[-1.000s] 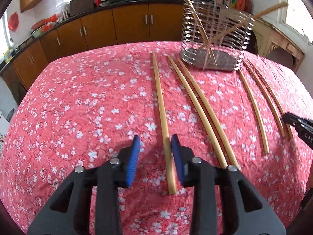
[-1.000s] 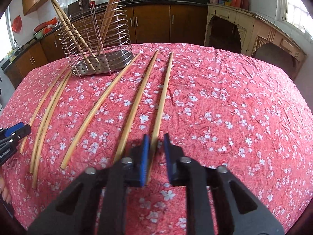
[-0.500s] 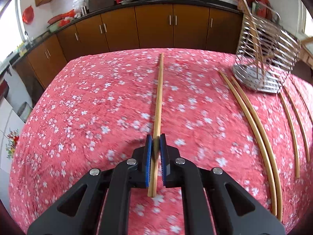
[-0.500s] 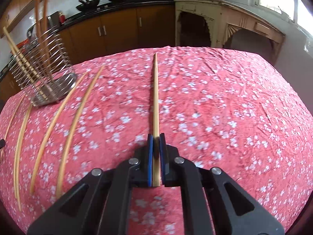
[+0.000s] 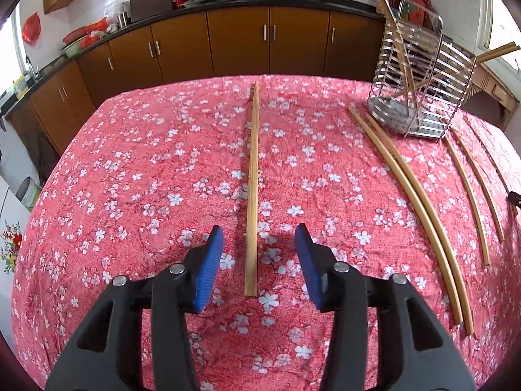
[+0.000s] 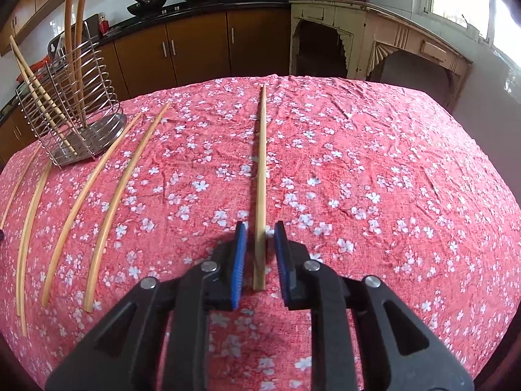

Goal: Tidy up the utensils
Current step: 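Lower the left tool onto another chopstick while the right tool closes on a chopstick, then close the left tool on a bamboo chopstick and lift it while the right tool lifts its own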

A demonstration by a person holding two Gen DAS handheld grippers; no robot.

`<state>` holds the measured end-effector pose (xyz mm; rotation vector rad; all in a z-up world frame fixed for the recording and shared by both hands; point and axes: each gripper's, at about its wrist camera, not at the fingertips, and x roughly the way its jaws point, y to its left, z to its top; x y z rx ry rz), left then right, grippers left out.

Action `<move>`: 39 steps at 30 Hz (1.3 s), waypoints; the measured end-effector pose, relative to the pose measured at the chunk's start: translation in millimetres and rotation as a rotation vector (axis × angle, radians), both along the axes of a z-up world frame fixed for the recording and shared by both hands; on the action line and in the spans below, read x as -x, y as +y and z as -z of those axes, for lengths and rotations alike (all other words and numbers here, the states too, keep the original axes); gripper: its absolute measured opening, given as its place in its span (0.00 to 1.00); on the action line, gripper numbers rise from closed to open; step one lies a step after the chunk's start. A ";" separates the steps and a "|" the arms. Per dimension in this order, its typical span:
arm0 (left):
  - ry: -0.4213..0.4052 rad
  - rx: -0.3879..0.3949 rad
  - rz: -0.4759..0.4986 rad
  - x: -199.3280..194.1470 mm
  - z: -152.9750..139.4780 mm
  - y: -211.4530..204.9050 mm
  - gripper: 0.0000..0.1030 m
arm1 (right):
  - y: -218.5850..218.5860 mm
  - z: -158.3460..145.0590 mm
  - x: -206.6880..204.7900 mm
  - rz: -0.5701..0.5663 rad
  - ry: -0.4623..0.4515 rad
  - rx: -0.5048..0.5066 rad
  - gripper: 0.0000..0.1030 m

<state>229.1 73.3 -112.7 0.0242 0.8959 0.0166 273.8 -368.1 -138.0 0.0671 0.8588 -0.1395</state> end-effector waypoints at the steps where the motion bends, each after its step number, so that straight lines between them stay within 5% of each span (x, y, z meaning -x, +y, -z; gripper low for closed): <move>1: 0.000 -0.002 0.000 2.1 0.6 -0.6 0.46 | 0.0 0.2 0.6 0.000 0.000 0.002 0.20; 27: 0.013 0.011 -0.008 -5.0 1.9 1.5 0.63 | -2.2 -0.8 3.8 0.011 0.005 0.005 0.29; 33: 0.009 0.033 0.010 8.9 1.7 6.6 0.59 | 3.5 -1.0 15.3 -0.007 0.006 0.010 0.24; 39: 0.003 0.028 0.013 13.8 0.6 5.4 0.45 | 12.2 -1.8 15.1 -0.036 0.008 0.039 0.13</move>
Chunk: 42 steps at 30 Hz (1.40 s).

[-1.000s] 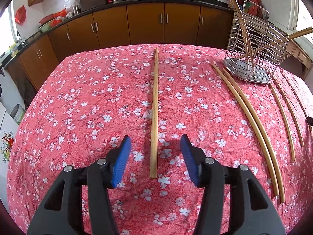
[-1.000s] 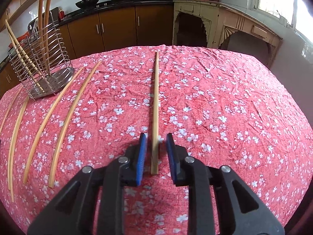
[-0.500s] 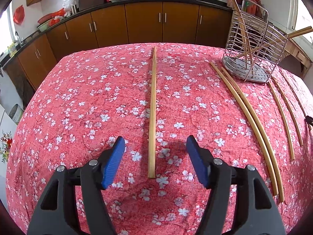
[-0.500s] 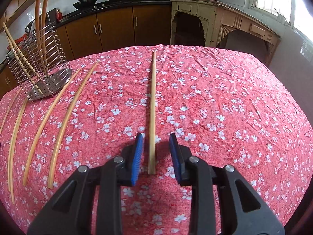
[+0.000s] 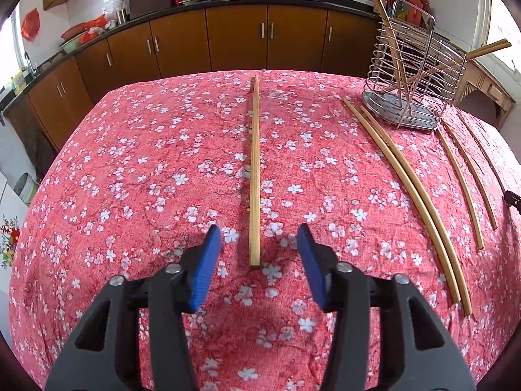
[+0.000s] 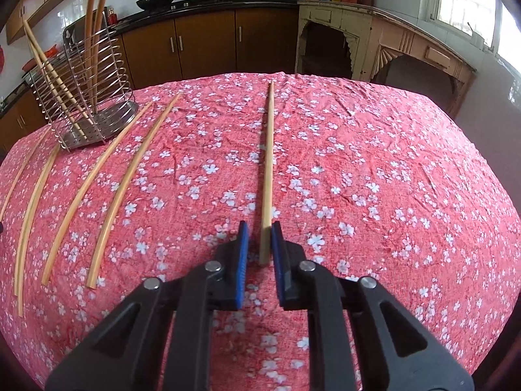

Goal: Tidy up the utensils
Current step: 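Close the left tool on a bamboo chopstick and lift it while the right tool lifts its own, then carry the left tool's chopstick over the wire holder while the right tool carries its chopstick there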

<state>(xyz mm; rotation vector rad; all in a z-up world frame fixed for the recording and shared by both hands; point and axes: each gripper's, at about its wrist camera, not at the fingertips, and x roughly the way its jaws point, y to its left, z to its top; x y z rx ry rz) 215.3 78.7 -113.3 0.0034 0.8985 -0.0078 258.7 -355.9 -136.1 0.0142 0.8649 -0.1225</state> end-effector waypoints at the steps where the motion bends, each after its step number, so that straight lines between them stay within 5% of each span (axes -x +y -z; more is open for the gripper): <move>1: 0.000 0.001 0.000 0.0 0.0 -0.5 0.44 | -0.9 -0.1 0.1 0.000 0.000 -0.006 0.13; 7: 0.000 -0.017 0.015 5.8 0.3 -4.2 0.36 | -6.7 -0.2 3.4 0.007 -0.003 -0.043 0.13; 11: -0.005 0.003 0.002 9.8 -0.4 -0.8 0.11 | -11.8 -1.1 6.5 0.010 -0.008 -0.068 0.08; 13: -0.005 0.029 -0.005 10.6 -0.5 4.4 0.07 | -13.8 -1.6 8.6 0.017 -0.013 -0.083 0.07; 21: -0.056 0.042 -0.002 28.1 -12.3 11.0 0.07 | -13.2 -29.1 38.7 0.012 -0.123 -0.034 0.07; 32: -0.257 0.057 -0.010 52.2 -80.1 20.0 0.07 | -10.2 -82.8 61.6 -0.018 -0.227 -0.032 0.07; 42: -0.279 0.068 -0.014 55.6 -87.6 18.9 0.07 | -8.0 -22.1 36.4 -0.010 -0.053 0.005 0.07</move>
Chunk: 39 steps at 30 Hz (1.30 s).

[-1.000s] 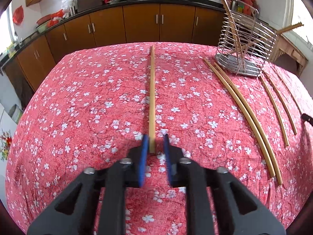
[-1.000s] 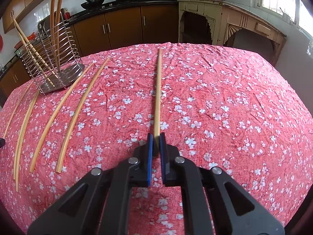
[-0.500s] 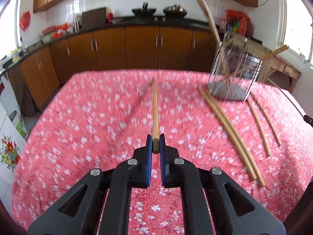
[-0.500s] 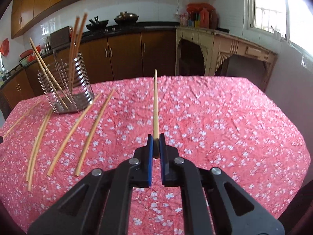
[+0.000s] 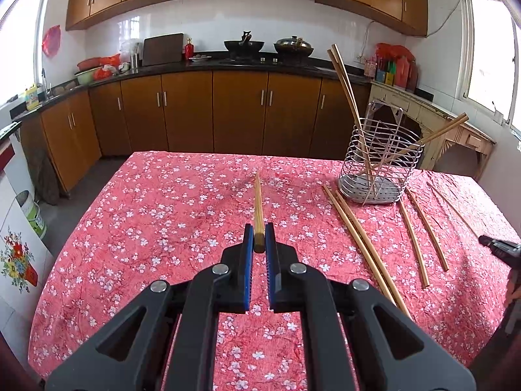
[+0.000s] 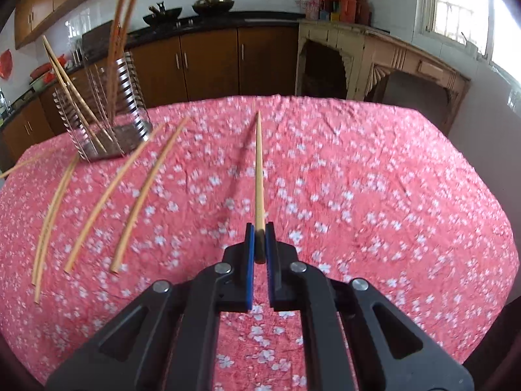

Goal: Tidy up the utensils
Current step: 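Carry the left tool's chopstick over the wire holder while the right tool carries its chopstick there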

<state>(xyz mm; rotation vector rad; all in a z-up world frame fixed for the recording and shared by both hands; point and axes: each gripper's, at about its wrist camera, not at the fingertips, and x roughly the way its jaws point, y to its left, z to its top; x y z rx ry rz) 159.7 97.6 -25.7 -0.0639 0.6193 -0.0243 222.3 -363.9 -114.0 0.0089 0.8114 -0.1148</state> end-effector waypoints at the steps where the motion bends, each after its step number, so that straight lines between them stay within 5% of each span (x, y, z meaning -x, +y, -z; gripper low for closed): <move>1: 0.001 0.000 0.000 -0.2 0.2 0.1 0.07 | 1.3 5.6 -1.1 -0.007 0.014 0.008 0.07; 12: 0.008 0.008 -0.003 -1.5 1.7 -0.2 0.07 | 3.8 20.3 8.9 -0.017 0.041 0.019 0.18; 18: 0.004 0.019 -0.010 -0.3 -0.2 2.0 0.07 | 3.4 15.1 19.5 -0.015 0.027 0.007 0.07; 31: -0.127 0.016 -0.026 9.3 -42.3 1.8 0.07 | 8.6 -113.1 53.9 -0.028 -0.354 0.029 0.07; 39: -0.202 0.017 -0.039 4.2 -68.8 -1.8 0.07 | 13.5 -157.8 46.2 -0.026 -0.473 0.036 0.07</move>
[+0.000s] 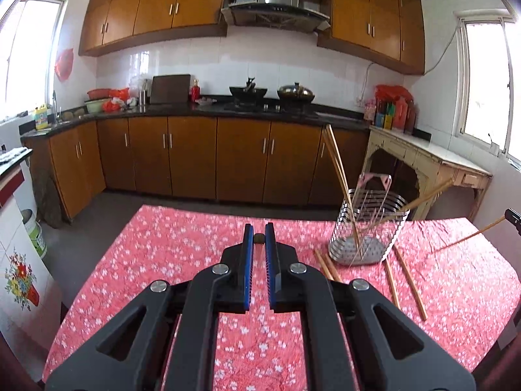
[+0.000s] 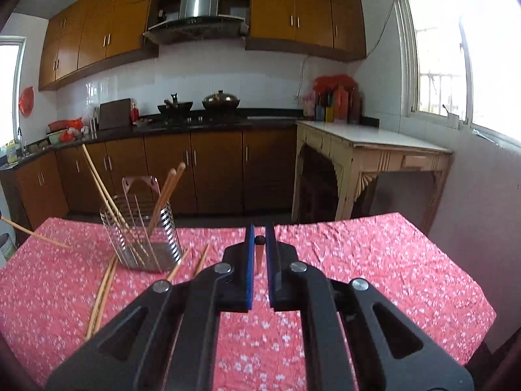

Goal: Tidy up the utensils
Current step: 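Carry the left tool's chopstick over the wire holder while the right tool carries its chopstick there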

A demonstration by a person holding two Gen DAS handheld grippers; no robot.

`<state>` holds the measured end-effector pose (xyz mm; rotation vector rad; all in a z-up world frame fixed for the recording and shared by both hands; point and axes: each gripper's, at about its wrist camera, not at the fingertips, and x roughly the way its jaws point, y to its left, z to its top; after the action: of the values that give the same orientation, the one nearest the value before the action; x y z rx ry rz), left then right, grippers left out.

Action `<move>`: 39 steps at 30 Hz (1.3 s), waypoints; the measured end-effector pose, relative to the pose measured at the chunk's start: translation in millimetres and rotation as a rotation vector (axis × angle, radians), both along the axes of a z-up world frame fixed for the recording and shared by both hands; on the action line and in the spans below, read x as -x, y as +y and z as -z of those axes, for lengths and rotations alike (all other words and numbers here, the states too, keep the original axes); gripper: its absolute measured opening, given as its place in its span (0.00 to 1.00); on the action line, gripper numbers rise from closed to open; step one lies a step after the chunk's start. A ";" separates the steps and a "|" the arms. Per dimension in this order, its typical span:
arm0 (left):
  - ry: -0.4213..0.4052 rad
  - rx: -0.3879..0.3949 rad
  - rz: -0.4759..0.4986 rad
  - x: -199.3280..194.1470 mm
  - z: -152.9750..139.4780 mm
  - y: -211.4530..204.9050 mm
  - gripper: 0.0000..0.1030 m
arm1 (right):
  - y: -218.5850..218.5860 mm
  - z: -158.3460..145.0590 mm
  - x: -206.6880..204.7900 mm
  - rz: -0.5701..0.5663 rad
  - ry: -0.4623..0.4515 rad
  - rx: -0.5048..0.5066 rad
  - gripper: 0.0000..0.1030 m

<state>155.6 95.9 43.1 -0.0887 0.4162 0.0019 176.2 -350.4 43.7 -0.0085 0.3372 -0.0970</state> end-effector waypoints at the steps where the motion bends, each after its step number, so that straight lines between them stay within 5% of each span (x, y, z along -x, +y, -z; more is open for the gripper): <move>1: -0.010 0.000 -0.001 -1.4 -4.2 -0.3 0.07 | 0.3 -4.2 -1.6 -0.001 -0.010 -0.002 0.07; 15: -0.083 -0.015 -0.016 -3.2 -33.2 -5.0 0.07 | 5.9 -46.7 -0.6 -0.049 -0.086 -0.046 0.07; 29: -0.120 -0.013 0.011 -4.2 -54.8 -17.9 0.07 | 32.5 -77.0 8.7 -0.218 -0.084 -0.118 0.07; 39: -0.213 0.071 0.080 -21.1 -118.9 -43.0 0.07 | 71.5 -136.9 -2.6 -0.330 -0.167 -0.132 0.07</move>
<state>176.7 52.9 161.9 -0.1410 0.2071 -0.1002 178.8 -278.9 180.6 0.0737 0.1710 0.2505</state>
